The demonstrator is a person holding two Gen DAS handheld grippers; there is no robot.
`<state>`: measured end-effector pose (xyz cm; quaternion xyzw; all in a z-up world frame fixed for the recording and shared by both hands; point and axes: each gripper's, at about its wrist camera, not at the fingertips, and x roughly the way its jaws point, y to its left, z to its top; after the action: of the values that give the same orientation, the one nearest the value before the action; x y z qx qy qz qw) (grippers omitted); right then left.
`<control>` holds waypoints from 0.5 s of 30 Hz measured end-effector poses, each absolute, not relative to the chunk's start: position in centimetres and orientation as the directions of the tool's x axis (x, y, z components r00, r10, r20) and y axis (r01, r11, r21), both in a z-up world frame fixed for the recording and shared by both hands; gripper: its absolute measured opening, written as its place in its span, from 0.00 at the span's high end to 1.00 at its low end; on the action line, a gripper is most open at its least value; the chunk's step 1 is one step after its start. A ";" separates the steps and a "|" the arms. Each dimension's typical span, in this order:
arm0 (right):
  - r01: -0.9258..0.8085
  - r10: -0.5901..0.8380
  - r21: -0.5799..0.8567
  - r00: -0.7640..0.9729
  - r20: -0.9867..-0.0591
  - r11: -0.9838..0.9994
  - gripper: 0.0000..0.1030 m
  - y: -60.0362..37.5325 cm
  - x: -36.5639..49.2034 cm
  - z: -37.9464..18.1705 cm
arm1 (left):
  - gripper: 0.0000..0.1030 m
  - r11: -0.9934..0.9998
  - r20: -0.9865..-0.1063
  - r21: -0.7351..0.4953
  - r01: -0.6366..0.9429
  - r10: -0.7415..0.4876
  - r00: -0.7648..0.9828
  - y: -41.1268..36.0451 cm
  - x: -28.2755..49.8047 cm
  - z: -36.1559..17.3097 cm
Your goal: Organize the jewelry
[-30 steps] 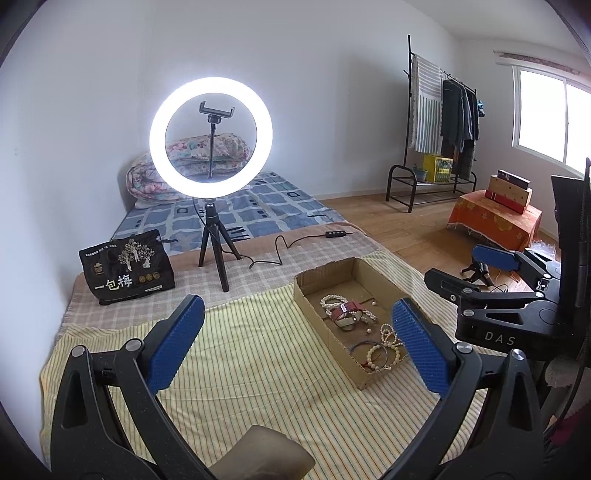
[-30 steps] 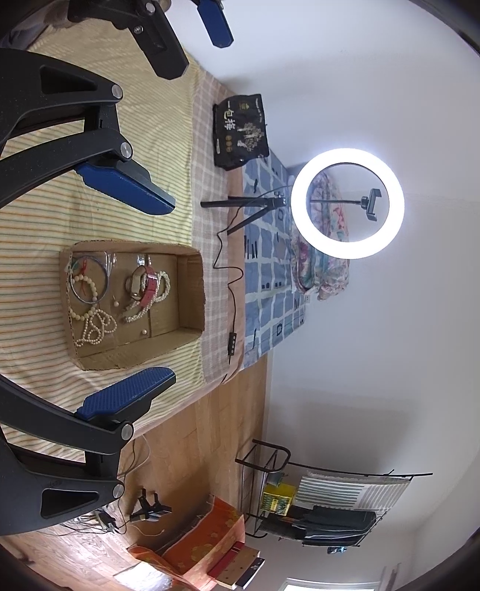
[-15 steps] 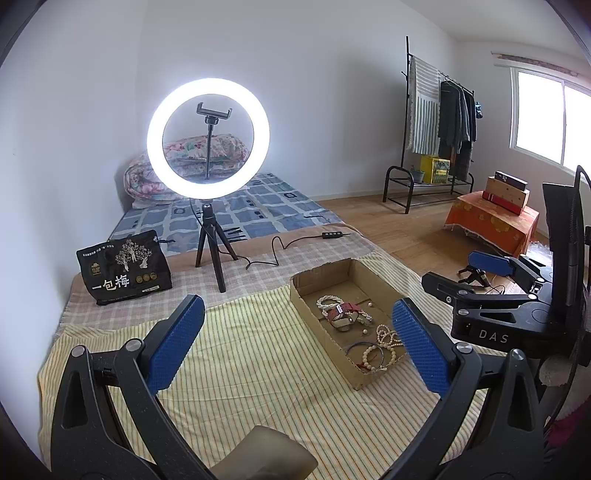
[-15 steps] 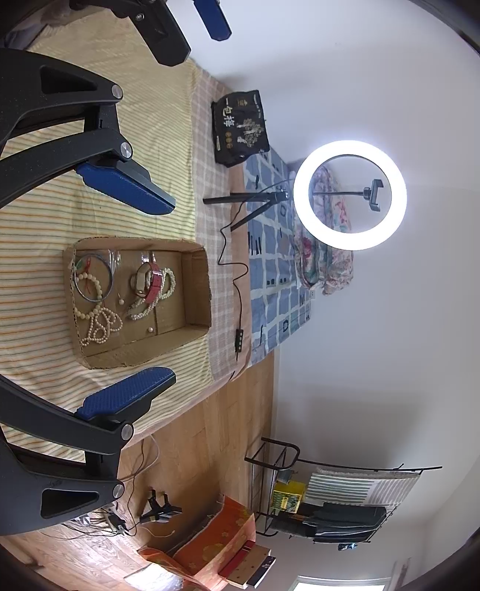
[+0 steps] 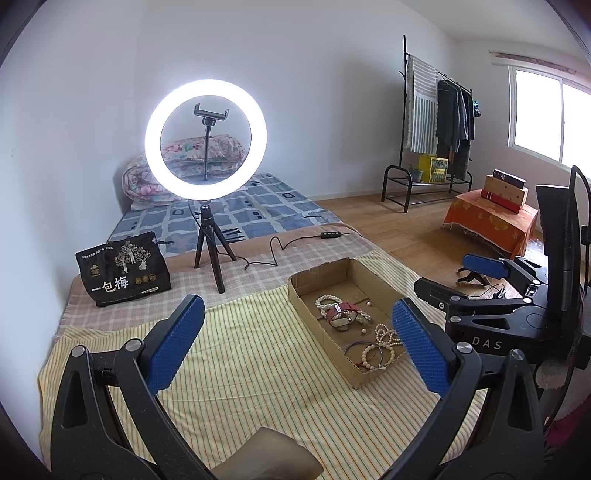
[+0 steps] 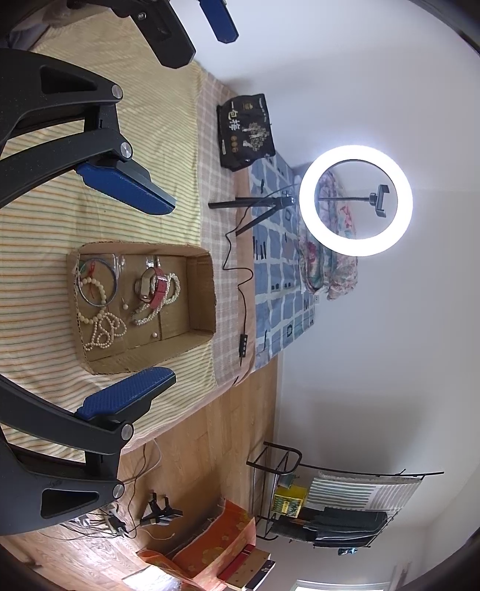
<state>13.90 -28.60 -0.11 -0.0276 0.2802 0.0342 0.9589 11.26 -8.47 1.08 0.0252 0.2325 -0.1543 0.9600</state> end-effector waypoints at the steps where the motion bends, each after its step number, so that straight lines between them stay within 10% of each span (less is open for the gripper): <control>1: -0.082 0.051 -0.035 0.840 -0.540 0.996 0.18 -28.6 13.8 -0.2 | 0.00 0.951 -0.455 -0.024 0.309 -0.285 0.844 -8.5 11.3 1.1; 15: -0.096 0.059 -0.040 0.834 -0.548 0.995 0.18 -28.2 13.8 -0.6 | 0.00 0.960 -0.446 -0.008 0.280 -0.254 0.858 -8.7 11.0 1.0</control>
<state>13.77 -28.17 -0.56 -0.0328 0.2851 0.0405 0.9571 11.01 -8.74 0.98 0.0285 0.2275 -0.1384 0.9635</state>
